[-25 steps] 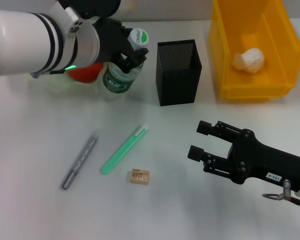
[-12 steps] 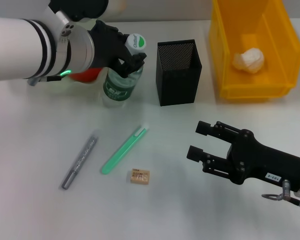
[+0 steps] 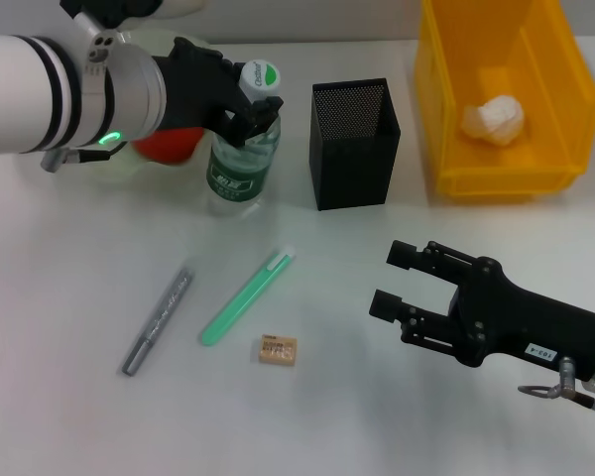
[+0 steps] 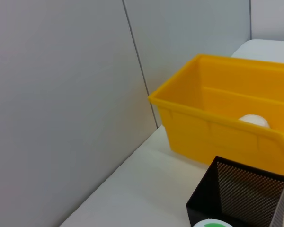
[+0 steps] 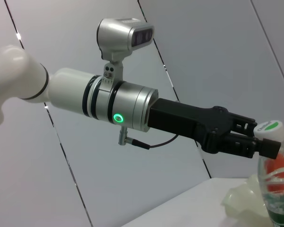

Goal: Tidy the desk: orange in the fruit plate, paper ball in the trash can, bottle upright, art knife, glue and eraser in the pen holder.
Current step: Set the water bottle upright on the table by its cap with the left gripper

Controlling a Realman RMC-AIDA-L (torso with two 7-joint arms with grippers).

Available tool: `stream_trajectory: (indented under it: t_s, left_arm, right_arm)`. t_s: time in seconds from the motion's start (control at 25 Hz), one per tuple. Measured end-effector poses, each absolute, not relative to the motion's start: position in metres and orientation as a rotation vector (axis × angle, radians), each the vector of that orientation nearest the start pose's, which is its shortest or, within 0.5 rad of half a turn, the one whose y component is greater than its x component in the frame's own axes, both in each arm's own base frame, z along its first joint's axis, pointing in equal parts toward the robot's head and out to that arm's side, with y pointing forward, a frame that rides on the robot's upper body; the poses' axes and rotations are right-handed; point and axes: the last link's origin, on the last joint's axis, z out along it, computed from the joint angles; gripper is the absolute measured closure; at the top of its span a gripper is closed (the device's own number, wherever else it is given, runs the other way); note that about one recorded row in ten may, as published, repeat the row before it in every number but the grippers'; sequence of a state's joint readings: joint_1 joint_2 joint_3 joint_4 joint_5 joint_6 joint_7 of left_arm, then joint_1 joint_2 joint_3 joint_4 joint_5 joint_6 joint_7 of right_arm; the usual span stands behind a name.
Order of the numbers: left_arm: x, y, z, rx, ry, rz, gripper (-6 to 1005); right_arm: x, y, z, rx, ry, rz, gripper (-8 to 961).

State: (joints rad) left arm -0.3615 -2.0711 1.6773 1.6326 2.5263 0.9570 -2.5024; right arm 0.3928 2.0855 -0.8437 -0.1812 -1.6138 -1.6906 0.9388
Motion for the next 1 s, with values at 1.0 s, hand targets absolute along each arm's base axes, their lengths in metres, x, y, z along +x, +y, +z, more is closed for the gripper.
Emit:
stream_trajectory:
  t_s: [1.0]
  left_arm:
    - [-0.162, 0.363, 0.005, -2.391, -0.519, -0.146, 534]
  right_arm:
    - [0.274, 0.238, -0.058, -2.570, 0.688, 1.238, 216]
